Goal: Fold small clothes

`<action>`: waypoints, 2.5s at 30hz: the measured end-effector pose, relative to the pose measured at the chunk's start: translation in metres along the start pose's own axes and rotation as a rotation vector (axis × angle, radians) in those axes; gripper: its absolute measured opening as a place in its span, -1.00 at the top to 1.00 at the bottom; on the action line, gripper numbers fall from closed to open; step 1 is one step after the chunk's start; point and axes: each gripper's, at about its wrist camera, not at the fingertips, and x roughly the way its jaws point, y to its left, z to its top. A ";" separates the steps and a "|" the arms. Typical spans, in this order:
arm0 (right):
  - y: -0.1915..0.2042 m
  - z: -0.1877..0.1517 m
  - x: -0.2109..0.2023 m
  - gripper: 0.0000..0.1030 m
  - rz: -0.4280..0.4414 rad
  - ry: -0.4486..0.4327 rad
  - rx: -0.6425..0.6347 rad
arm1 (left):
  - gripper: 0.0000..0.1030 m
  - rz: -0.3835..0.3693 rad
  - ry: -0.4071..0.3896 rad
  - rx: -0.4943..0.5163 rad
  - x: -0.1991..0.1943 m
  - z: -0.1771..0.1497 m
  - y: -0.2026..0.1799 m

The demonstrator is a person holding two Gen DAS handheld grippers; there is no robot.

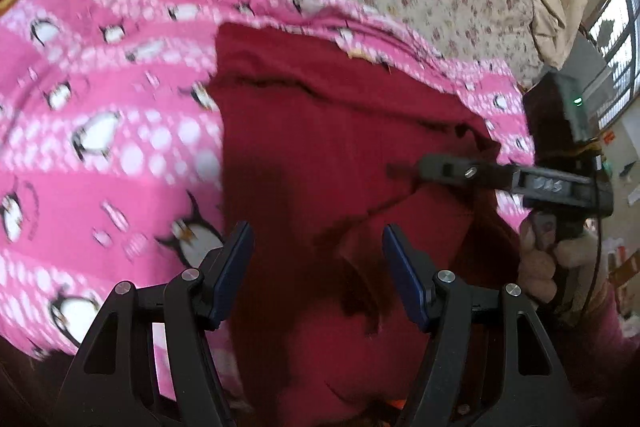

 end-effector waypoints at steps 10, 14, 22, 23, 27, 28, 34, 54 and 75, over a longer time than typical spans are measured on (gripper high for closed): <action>-0.032 -0.035 -0.064 0.09 0.008 -0.089 0.079 | -0.30 -0.029 0.043 0.027 0.006 -0.021 -0.021; -0.037 -0.043 -0.078 0.08 0.002 -0.118 0.087 | -0.30 -0.039 0.055 0.049 0.018 -0.021 -0.031; -0.065 -0.063 -0.120 0.08 -0.027 -0.226 0.155 | 0.82 -0.118 0.084 0.168 0.018 0.009 -0.086; -0.070 -0.067 -0.125 0.08 -0.036 -0.230 0.165 | 0.87 -0.131 0.060 0.188 0.010 0.020 -0.097; -0.086 -0.079 -0.139 0.08 -0.043 -0.251 0.191 | 0.89 -0.148 -0.062 0.267 -0.028 0.072 -0.143; -0.088 -0.081 -0.142 0.08 -0.043 -0.256 0.196 | 0.89 -0.152 -0.083 0.281 -0.037 0.083 -0.152; -0.098 -0.084 -0.150 0.08 -0.039 -0.276 0.207 | 0.89 -0.134 -0.215 0.364 -0.081 0.166 -0.212; -0.102 -0.041 -0.136 0.08 -0.122 -0.281 0.167 | 0.90 0.091 -0.153 0.258 -0.031 0.240 -0.145; -0.141 0.075 -0.128 0.02 -0.365 -0.299 0.214 | 0.90 0.186 0.020 0.086 0.044 0.135 0.010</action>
